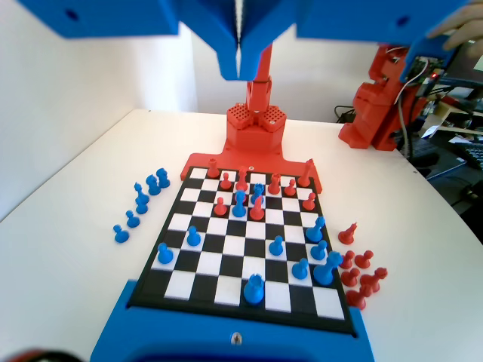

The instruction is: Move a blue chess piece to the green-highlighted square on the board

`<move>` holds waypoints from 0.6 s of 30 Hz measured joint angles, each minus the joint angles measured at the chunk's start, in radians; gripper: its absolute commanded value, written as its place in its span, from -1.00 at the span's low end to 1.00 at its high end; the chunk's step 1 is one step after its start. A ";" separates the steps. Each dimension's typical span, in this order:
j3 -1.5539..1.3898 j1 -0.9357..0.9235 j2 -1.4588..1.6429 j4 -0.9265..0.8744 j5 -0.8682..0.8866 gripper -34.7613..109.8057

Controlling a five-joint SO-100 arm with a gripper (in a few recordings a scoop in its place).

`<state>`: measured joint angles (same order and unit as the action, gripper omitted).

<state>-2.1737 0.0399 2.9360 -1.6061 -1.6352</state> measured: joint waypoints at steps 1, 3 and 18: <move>0.000 -0.003 0.008 0.002 0.000 -0.45; 0.000 -0.012 0.029 0.008 -0.002 -0.43; 0.000 -0.052 0.095 0.017 -0.009 -0.42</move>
<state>-2.1737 -0.0123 3.0311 -1.5892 -1.6444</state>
